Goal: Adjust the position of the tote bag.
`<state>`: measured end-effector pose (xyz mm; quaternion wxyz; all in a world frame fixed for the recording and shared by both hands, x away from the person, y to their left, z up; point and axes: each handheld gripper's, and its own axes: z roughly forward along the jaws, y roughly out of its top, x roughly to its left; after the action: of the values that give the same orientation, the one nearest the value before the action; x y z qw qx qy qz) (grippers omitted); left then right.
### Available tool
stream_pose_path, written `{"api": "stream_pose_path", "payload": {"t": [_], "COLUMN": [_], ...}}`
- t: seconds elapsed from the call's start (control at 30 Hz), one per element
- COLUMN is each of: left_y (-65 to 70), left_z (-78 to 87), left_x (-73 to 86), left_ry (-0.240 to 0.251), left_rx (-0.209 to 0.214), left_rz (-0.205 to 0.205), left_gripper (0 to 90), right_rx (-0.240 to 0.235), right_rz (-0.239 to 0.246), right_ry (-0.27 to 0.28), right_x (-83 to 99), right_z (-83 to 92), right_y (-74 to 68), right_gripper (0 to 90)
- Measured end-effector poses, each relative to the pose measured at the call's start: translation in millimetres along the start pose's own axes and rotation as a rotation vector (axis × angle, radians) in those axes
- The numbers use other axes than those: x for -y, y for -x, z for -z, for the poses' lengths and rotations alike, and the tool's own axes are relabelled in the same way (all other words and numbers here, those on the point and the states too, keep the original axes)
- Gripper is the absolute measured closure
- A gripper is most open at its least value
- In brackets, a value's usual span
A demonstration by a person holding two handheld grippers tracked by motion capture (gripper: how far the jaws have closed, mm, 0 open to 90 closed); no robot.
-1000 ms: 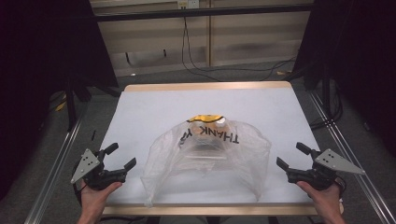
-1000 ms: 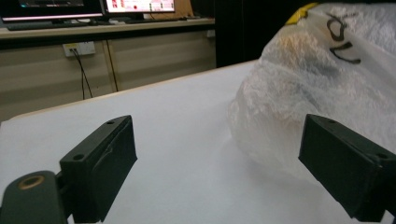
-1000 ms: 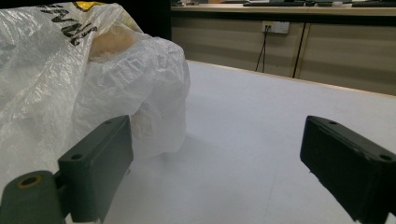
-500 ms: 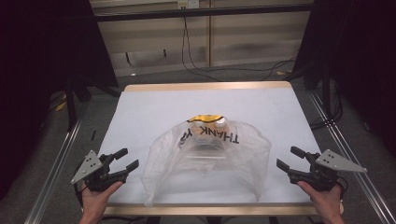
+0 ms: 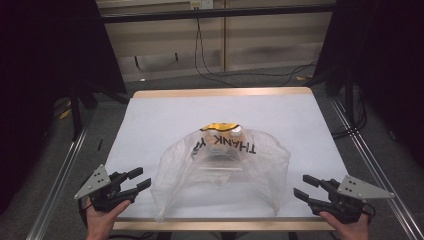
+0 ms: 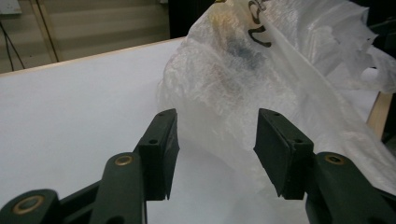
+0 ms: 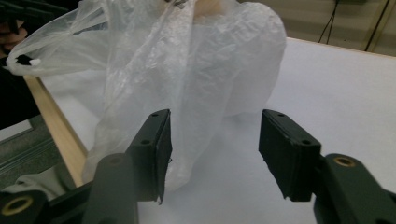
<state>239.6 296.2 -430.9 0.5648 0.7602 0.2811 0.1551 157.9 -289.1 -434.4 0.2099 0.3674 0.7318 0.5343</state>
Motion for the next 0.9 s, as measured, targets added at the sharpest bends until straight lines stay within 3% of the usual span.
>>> {"api": "stream_pose_path", "payload": {"t": [0.2, 0.23, 0.27, 0.3, 0.47, 0.57, 0.6, 0.67, 0.7, 0.73, 0.83, 0.9], "left_y": [11.0, 11.0, 14.1, 14.2, 24.6, 30.3, 33.7, 37.0, 38.3, 41.8, 47.8, 51.2], "left_z": [11.0, 11.0, 11.4, 12.7, 10.1, 7.8, 4.9, 4.1, 2.5, 1.9, -1.5, -3.5], "left_x": [7.1, 7.1, 7.5, 7.3, 9.2, 9.6, 9.6, 8.9, 8.6, 8.2, 9.4, 9.7], "left_ry": [-0.009, -0.009, -0.001, -0.014, -0.042, -0.062, -0.066, -0.075, -0.073, -0.088, -0.106, -0.099], "left_rx": [0.031, 0.031, 0.024, 0.029, 0.07, 0.094, 0.127, 0.124, 0.154, 0.149, 0.194, 0.212], "left_rz": [-0.002, -0.002, 0.005, -0.013, -0.021, -0.031, -0.033, -0.04, -0.053, -0.053, -0.068, -0.055], "left_gripper": [50.0, 50.8, 50.9, 50.9, 52.3, 52.7, 51.8, 49.8, 49.8, 49.2, 48.1, 46.6], "right_rx": [-0.067, -0.067, -0.096, -0.096, -0.139, -0.163, -0.172, -0.18, -0.18, -0.175, -0.184, -0.184], "right_rz": [0.021, 0.021, 0.024, 0.024, 0.045, 0.057, 0.065, 0.069, 0.069, 0.074, 0.084, 0.091], "right_ry": [-0.053, -0.053, -0.074, -0.074, -0.109, -0.133, -0.143, -0.152, -0.152, -0.163, -0.175, -0.186], "right_x": [2.2, 2.2, 2.8, 2.8, 3.2, 4.7, 4.8, 4.9, 4.9, 5.0, 5.1, 5.2], "right_z": [-4.2, -4.2, -7.9, -7.9, -15.3, -18.1, -19.8, -21.8, -21.8, -22.6, -25.0, -26.5], "right_y": [-10.8, -10.8, -13.1, -13.1, -21.2, -26.6, -29.2, -31.1, -31.1, -32.2, -34.6, -36.0], "right_gripper": [52.2, 52.2, 52.9, 52.9, 51.2, 48.1, 45.2, 40.7, 40.7, 38.8, 34.9, 33.5]}}
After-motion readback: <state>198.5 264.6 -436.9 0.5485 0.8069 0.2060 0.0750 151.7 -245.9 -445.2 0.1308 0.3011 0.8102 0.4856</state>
